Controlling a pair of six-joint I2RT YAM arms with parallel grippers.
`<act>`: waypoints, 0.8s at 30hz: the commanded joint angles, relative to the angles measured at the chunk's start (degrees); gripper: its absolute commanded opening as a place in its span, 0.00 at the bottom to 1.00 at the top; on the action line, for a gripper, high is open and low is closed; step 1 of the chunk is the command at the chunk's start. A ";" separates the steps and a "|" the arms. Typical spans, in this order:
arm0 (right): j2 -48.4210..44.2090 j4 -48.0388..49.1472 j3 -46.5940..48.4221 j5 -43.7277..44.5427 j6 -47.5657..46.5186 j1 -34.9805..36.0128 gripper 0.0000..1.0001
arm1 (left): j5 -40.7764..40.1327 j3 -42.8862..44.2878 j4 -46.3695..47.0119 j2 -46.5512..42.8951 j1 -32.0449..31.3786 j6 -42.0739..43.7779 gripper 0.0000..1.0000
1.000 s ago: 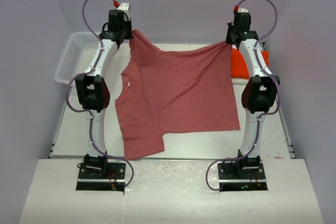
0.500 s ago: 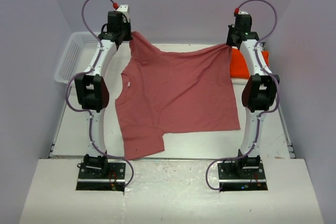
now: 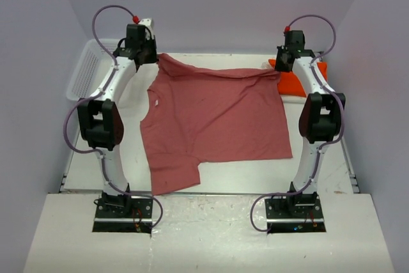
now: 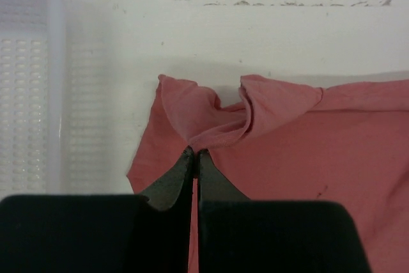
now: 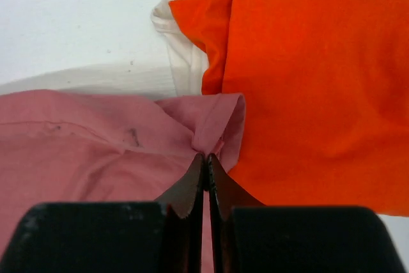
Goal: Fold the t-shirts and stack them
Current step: Fold the flattened tshirt in 1/3 of the way
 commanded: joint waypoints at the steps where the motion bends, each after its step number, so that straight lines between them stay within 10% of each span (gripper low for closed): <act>1: -7.46 2.13 -0.72 -1.89 1.97 0.19 0.00 | 0.64 -2.05 1.11 -8.89 -0.93 -1.62 0.00; 24: -17.75 0.37 -14.78 1.80 5.92 2.39 0.00 | -7.18 -20.24 -0.48 -22.87 -6.82 -3.99 0.00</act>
